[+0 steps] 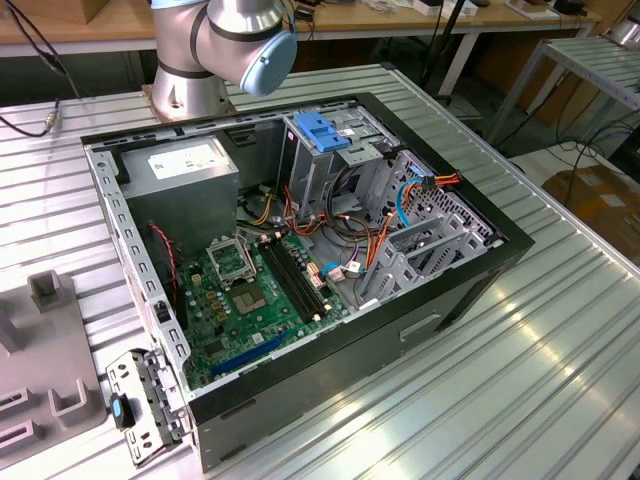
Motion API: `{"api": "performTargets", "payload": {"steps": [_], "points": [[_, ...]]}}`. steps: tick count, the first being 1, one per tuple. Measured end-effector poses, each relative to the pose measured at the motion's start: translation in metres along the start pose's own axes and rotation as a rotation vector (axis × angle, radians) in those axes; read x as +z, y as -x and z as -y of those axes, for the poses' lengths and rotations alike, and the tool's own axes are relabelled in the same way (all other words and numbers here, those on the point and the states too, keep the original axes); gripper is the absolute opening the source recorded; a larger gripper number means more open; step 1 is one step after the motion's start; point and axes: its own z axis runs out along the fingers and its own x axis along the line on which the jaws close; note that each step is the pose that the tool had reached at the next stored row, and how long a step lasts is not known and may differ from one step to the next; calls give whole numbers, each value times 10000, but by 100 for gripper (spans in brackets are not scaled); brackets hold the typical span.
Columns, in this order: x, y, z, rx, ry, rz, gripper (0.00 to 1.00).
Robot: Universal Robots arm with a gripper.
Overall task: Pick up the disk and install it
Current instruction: 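Pick up the disk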
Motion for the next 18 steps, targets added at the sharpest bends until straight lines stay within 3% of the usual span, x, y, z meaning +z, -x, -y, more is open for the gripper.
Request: {"api": "performTargets", "payload": {"steps": [5, 18], "points": [[-50, 1, -1, 0, 0, 0, 37], [-102, 1, -2, 0, 0, 0, 37]]}}
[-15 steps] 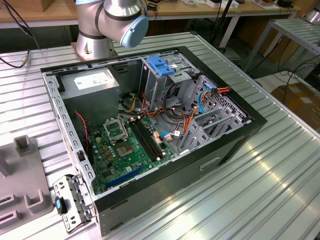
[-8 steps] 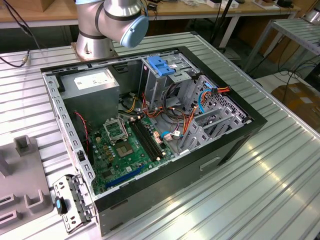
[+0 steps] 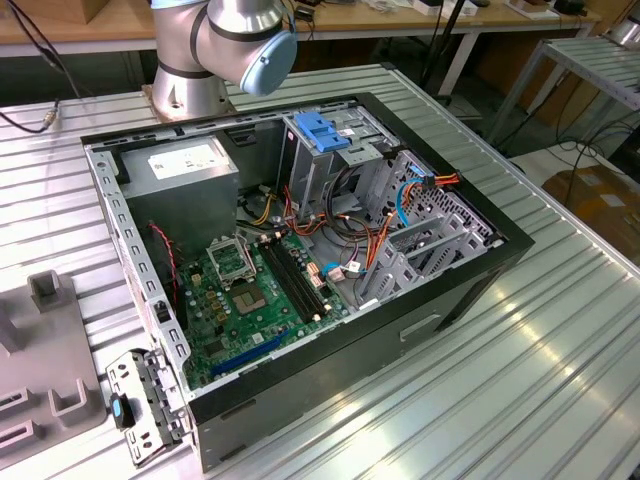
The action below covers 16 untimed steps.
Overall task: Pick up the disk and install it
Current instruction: 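Pick up the disk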
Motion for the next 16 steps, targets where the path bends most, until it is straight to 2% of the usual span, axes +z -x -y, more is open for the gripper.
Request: {"api": "performTargets", "payload": {"steps": [16], "points": [[-79, 1, -1, 0, 0, 0, 37]]}}
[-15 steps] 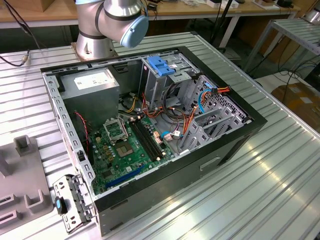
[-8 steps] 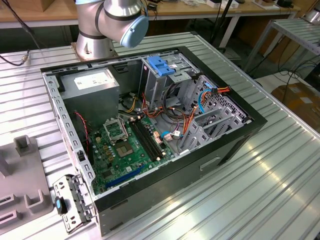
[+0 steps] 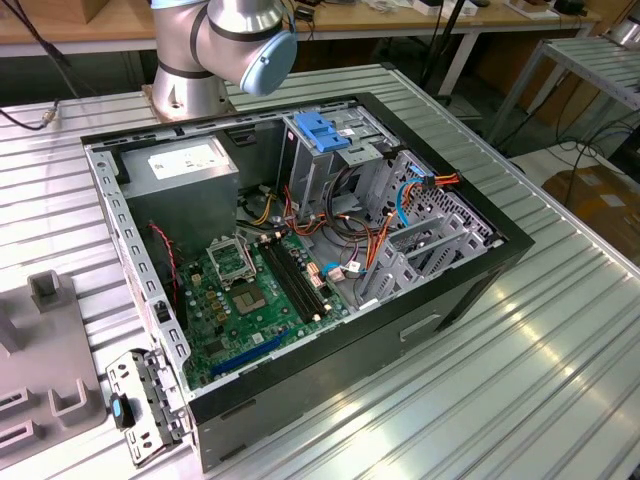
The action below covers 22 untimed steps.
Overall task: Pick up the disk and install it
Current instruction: 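Pick up the disk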
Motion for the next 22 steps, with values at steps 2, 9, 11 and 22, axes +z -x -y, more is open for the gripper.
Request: {"api": "performTargets", "payload": {"steps": [2, 9, 11, 22], "points": [[-11, 0, 0, 0, 0, 0, 37], [-61, 0, -1, 0, 0, 0, 37], [-78, 1, -1, 0, 0, 0, 37], [-195, 2, -3, 0, 0, 0, 37]]}}
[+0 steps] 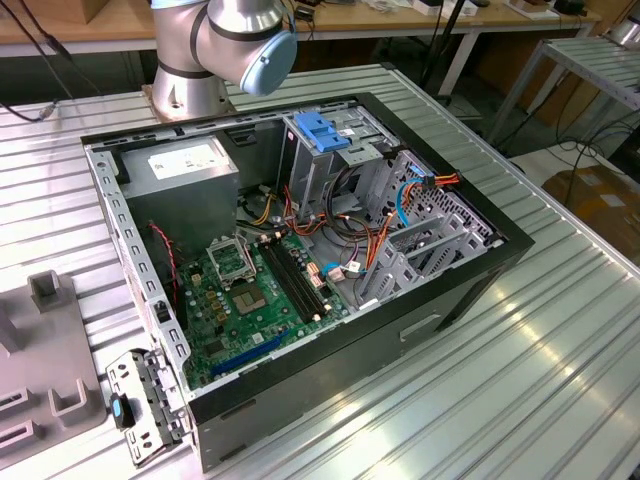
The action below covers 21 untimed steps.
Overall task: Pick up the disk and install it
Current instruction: 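Pick up the disk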
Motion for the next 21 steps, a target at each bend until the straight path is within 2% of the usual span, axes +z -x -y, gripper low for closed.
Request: {"api": "performTargets", "payload": {"steps": [21], "points": [[-133, 1, -2, 0, 0, 0, 37]]}}
